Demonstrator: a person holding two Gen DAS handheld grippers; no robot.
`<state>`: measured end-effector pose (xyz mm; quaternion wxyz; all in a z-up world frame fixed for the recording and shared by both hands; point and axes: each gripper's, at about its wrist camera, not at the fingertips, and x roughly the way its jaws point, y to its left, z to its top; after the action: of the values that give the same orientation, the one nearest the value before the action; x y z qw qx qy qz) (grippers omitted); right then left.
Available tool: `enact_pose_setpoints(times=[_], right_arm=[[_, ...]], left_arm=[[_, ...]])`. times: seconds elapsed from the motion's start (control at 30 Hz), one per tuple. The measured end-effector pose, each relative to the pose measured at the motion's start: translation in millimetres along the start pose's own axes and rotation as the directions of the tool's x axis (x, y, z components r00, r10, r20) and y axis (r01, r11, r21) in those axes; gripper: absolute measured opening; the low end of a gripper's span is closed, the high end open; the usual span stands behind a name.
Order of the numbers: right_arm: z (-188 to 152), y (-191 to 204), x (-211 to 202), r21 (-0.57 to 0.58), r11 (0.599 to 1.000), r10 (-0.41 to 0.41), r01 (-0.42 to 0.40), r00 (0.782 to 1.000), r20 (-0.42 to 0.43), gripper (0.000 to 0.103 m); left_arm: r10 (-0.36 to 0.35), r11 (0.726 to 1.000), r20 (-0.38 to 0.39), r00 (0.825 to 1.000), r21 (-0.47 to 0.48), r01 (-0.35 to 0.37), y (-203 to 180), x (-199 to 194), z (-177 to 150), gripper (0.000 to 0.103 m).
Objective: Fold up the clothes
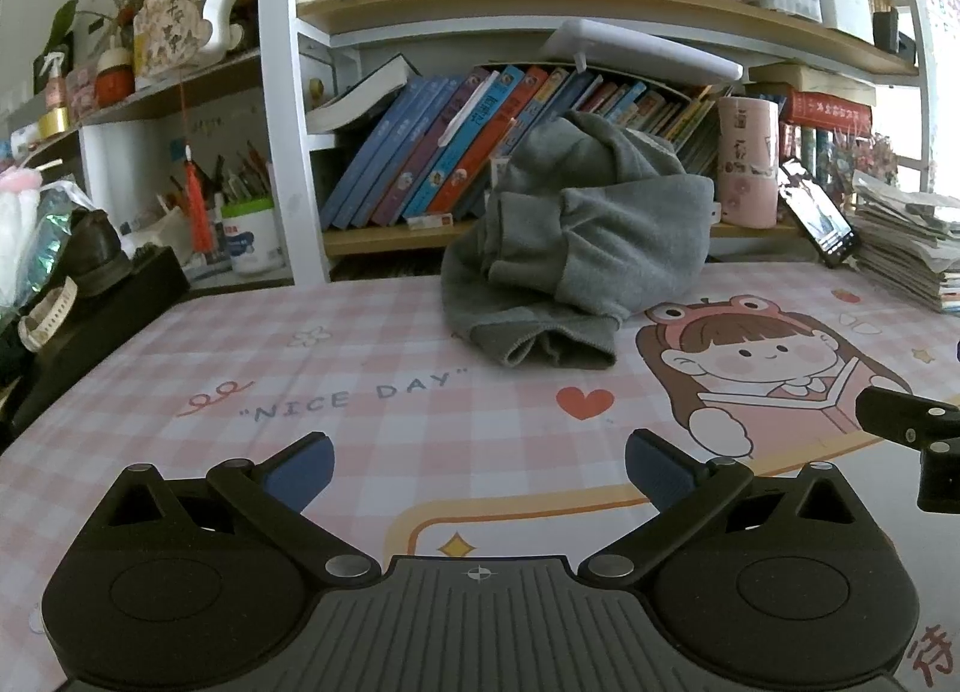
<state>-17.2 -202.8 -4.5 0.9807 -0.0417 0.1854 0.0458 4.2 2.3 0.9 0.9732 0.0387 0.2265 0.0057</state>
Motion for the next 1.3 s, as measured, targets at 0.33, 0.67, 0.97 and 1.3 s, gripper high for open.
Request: enact_pose_setpoints(times=[0.33, 0.67, 0.97, 1.3], right_arm=[[0.0, -0.2, -0.5, 0.000, 1.000, -0.002, 0.002, 1.000, 0.002, 0.103], [0.3, -1.1, -0.8, -0.002, 1.000, -0.001, 0.001, 1.000, 0.003, 0.103], [0.0, -1.2, -1.2, -0.004, 1.000, -0.003, 0.003, 1.000, 0.005, 0.103], [0.0, -0.6, -1.6, -0.011, 1.000, -0.007, 0.007, 1.000, 0.011, 0.103]], left_arm=[[-0.002, 1.000, 0.003, 1.000, 0.002, 0.002, 0.0, -0.6, -0.3, 0.103], [-0.002, 1.000, 0.002, 1.000, 0.003, 0.002, -0.8, -1.1, 0.2, 0.103], [-0.001, 1.000, 0.002, 1.000, 0.004, 0.001, -0.9, -0.6, 0.3, 0.103], [-0.003, 1.000, 0.002, 1.000, 0.004, 0.003, -1.1, -0.6, 0.4, 0.103]])
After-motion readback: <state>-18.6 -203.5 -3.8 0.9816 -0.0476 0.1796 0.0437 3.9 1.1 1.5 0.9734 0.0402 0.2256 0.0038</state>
